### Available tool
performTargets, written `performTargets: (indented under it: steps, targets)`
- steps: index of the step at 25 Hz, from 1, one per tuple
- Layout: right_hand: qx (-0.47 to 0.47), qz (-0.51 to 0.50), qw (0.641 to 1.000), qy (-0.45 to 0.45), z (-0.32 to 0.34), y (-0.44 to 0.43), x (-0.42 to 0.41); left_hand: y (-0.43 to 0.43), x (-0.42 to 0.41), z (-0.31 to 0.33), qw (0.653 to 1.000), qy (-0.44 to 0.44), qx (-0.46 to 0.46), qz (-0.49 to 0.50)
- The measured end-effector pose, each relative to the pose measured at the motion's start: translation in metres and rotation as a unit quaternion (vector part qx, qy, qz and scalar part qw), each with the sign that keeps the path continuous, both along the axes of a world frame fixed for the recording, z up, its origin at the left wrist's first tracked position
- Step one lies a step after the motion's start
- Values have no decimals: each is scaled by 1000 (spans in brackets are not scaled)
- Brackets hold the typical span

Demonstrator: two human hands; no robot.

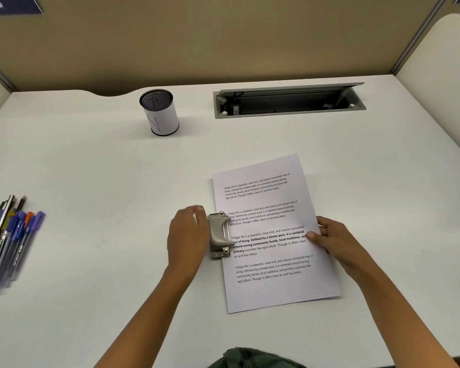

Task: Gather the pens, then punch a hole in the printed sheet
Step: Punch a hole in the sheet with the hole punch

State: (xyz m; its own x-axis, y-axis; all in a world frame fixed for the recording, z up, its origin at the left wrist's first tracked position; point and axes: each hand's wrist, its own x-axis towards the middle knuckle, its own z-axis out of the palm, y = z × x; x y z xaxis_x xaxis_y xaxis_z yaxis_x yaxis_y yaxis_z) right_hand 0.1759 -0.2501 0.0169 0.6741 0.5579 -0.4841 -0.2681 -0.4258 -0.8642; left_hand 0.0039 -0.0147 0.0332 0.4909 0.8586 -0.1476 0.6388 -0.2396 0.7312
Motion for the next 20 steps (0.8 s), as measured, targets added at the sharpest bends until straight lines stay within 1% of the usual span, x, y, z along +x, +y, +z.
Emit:
performTargets:
  steps: [2,5,7,11,16,20]
  targets:
    - [0,4,1000,5,1,0,1,5,12,0,999,-17,30,-16]
    - [1,13,1000,12,2,0,2,9,32,-7,991,49,103,-76]
    - [-1,14,1000,13,2,0,3,6,42,-16,984,88,126,-94]
    - [-6,18,1000,14,1,-1,4,-1,52,-31,984,111,111,-86]
    - [-14,22,1000,18,-1,1,5,4,52,-40,983,135,115,-57]
    - [-16,17,1000,19,-3,3,5,6,50,-45,976,159,135,-58]
